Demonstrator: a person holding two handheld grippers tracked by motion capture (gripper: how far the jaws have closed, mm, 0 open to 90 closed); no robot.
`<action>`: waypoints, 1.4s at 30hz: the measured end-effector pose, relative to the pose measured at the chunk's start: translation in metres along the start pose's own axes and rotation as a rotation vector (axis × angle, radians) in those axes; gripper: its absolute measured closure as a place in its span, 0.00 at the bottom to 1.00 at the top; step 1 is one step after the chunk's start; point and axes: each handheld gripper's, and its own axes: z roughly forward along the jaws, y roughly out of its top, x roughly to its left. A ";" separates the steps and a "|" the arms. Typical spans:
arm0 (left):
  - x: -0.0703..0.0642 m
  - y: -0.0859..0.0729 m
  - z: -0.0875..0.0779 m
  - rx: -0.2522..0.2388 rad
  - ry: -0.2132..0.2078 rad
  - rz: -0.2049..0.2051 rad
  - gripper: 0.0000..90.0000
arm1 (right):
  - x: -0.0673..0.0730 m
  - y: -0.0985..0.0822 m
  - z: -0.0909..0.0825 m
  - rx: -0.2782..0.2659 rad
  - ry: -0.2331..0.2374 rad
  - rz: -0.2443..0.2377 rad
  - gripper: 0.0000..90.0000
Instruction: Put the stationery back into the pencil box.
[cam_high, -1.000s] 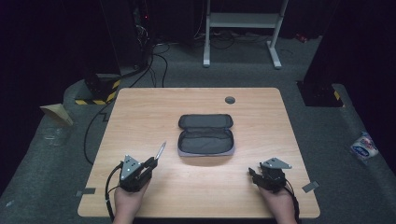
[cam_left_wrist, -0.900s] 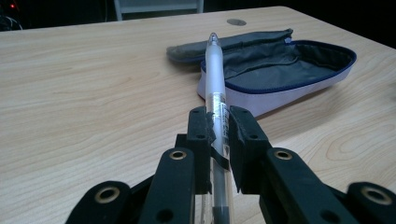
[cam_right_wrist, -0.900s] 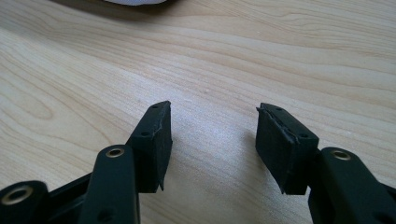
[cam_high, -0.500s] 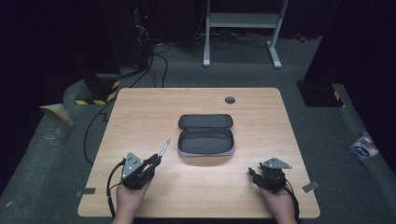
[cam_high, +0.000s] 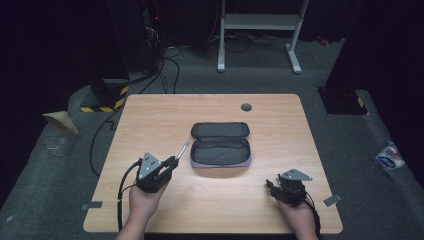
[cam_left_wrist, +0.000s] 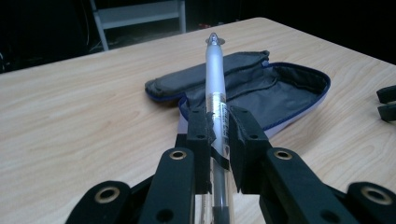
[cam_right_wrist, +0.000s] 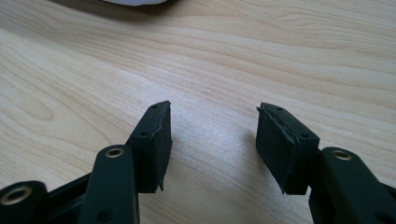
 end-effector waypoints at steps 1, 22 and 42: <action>0.000 0.002 0.001 -0.003 -0.003 0.004 0.88 | 0.000 0.000 0.000 0.000 0.000 0.000 0.50; -0.021 0.037 0.053 0.082 -0.090 0.096 0.88 | 0.001 0.000 0.000 0.002 0.005 -0.004 0.50; -0.027 0.047 0.094 0.119 -0.167 0.107 0.88 | 0.002 -0.001 -0.001 0.000 0.002 -0.009 0.50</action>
